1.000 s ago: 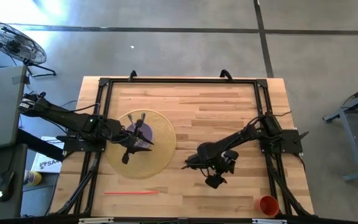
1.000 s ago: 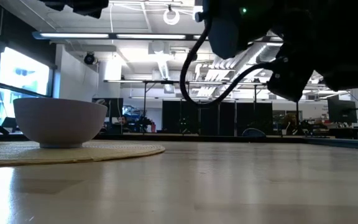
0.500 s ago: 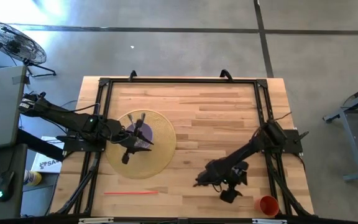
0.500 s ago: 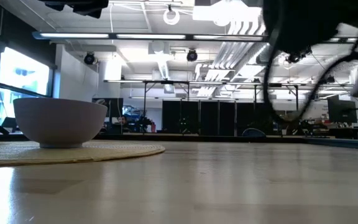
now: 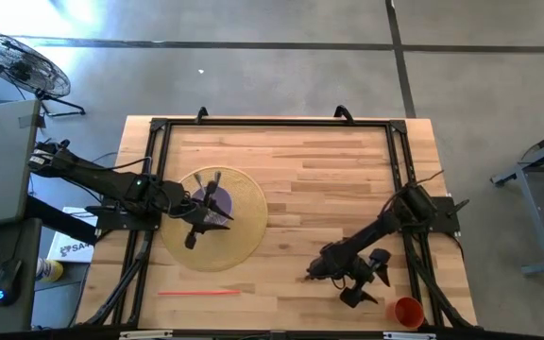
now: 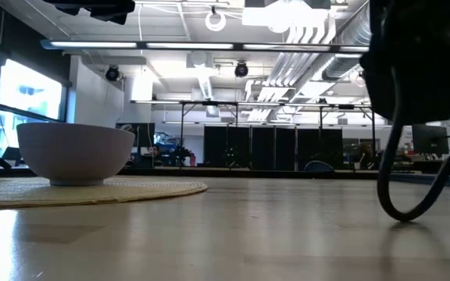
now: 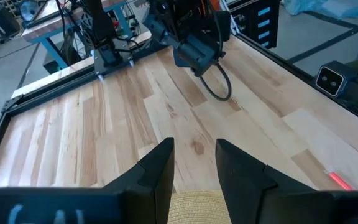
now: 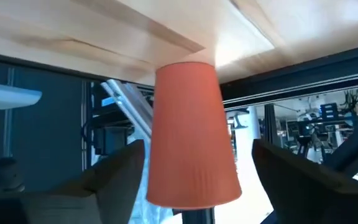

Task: Pick & Place Utensil
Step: Put the orange cup on the brown placemat

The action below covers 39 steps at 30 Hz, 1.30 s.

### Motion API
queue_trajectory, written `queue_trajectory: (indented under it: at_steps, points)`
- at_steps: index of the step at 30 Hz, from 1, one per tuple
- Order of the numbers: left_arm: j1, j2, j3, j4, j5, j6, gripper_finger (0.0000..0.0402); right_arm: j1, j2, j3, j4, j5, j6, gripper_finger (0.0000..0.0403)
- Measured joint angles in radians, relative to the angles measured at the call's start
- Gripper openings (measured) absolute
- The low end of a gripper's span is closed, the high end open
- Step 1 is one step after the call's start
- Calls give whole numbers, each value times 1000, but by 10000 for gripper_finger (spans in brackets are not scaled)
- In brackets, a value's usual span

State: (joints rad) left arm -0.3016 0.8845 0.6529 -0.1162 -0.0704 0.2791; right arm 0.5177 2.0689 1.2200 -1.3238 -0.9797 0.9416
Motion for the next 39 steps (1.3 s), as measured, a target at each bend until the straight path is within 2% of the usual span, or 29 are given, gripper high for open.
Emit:
queue_trajectory:
  at_steps: [4, 8, 39]
  points:
    - [0, 0, 0, -1, 0, 1, 115, 17, 0, -28, 60, -37, 13, 327]
    - [0, 0, 0, 0, 0, 1, 115, 29, 0, -37, 120, -49, 30, 345]
    - [0, 5, 0, 0, 17, -81, 115, 142, 0, -91, 154, -119, 80, 346]
